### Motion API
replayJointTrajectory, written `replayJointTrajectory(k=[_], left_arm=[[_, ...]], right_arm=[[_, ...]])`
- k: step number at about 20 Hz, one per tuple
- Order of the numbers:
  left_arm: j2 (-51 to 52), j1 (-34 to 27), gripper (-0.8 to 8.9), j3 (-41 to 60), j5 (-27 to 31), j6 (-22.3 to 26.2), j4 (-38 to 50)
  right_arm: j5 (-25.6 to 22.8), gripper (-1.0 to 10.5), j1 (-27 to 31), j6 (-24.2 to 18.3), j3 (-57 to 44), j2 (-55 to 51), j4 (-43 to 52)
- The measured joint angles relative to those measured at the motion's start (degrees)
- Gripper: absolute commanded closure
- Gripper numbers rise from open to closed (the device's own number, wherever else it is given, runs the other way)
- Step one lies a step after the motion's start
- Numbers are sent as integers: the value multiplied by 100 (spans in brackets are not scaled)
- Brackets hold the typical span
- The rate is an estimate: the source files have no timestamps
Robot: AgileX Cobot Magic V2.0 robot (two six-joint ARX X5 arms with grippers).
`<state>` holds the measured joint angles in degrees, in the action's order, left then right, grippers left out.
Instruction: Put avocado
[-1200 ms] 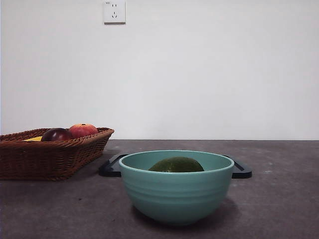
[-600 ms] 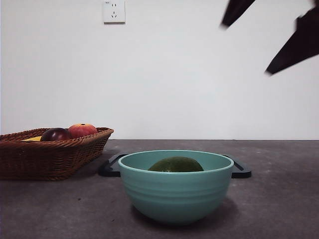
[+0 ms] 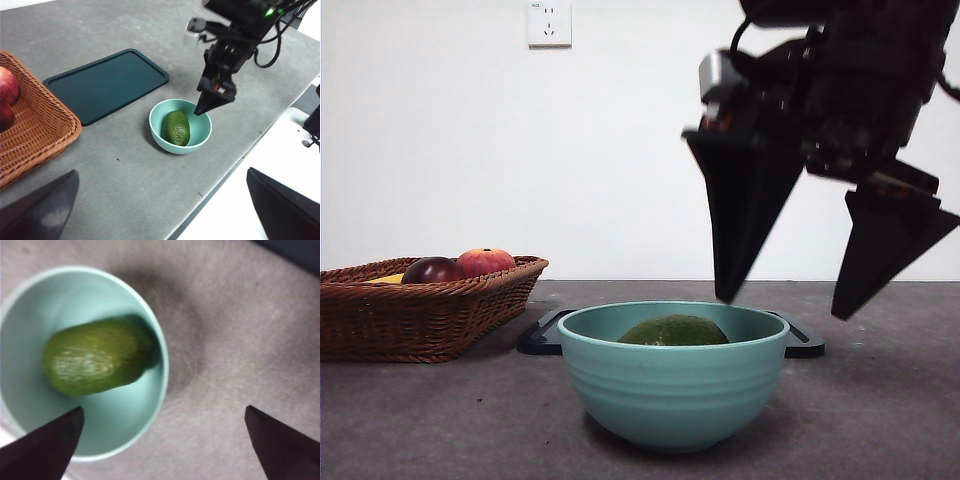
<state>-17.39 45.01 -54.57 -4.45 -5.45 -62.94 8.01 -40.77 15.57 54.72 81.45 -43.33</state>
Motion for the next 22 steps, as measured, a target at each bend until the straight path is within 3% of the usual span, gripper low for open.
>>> replayJointTrajectory(k=[5,8,11,18,22], left_arm=[[0,0,224,0,0,0,96],[0,0,224,0,0,0,101],[0,0,224,0,0,0,101],[0,0,224,0,0,0,109],[0,0,224,0,0,0,256]], right_arm=[[-74,485,-2,103,0,470,166],[-52,750,-11,144,2,726,350],[-52,934,-92,197,2,741,525],[-42,940,-120,365,72,741,479],[-50,940,120,636,667,750,4]])
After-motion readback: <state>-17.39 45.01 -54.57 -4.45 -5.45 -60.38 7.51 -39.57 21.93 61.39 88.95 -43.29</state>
